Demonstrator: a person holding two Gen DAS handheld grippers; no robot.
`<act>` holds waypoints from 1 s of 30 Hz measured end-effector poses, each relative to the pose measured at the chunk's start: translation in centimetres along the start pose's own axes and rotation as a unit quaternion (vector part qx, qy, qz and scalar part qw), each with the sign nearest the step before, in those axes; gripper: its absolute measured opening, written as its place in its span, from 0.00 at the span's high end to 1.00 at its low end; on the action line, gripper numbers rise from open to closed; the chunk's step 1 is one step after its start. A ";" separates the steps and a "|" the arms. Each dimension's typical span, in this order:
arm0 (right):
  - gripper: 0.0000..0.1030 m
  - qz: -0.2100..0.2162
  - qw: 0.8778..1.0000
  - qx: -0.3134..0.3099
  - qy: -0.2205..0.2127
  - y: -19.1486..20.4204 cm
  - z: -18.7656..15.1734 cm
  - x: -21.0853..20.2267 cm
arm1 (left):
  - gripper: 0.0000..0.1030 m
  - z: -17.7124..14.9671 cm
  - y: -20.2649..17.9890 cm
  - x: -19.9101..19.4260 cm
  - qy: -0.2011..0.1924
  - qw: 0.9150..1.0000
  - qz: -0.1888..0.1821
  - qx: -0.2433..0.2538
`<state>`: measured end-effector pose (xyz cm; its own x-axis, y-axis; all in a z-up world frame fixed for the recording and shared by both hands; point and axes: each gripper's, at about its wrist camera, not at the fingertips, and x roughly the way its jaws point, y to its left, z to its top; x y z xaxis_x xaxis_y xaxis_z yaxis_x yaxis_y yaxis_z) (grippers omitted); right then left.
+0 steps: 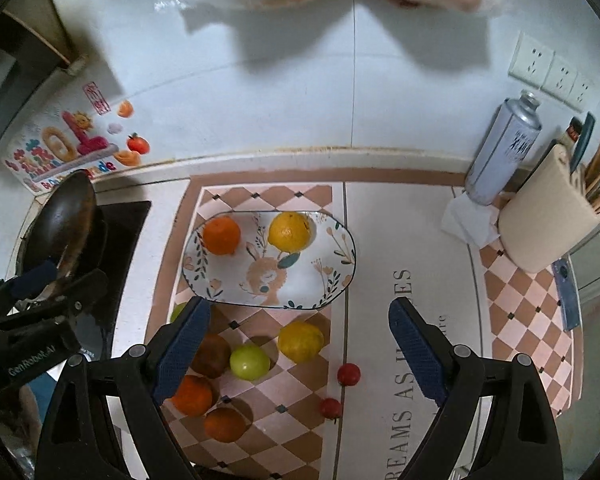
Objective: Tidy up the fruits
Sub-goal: 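Grasp the brown fruit with the left tool while the right tool grasps a yellow lemon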
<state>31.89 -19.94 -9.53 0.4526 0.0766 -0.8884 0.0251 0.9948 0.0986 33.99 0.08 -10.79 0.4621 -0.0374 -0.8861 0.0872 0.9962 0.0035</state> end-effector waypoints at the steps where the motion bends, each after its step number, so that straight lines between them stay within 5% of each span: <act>1: 0.10 0.002 1.000 0.001 -0.002 0.0 -0.1 -0.5 | 0.20 -0.2 -0.1 -0.3 -0.002 1.000 -0.001 0.000; 13: 0.10 0.030 0.999 0.015 0.024 0.1 -2.5 0.1 | 0.20 -2.8 0.5 -0.8 0.018 0.999 -0.013 -0.024; 17: 0.10 0.041 0.996 0.038 0.066 -1.0 -3.5 4.4 | 0.06 -4.1 0.9 2.8 0.071 0.997 -0.008 -0.021; 22: 0.10 0.054 0.987 0.086 0.126 -3.1 -4.7 11.3 | 0.06 -6.0 0.9 7.8 0.130 0.991 0.008 -0.020; 30: 0.13 0.057 0.972 0.127 0.191 -5.0 -5.9 19.1 | 0.06 -7.5 0.1 15.4 0.227 0.972 -0.026 -0.049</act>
<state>35.16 -23.08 -29.60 0.1019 0.2526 -0.9622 0.2347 0.9338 0.2700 34.51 0.24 -27.93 0.0210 -0.0707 -0.9973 0.0060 0.9975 -0.0705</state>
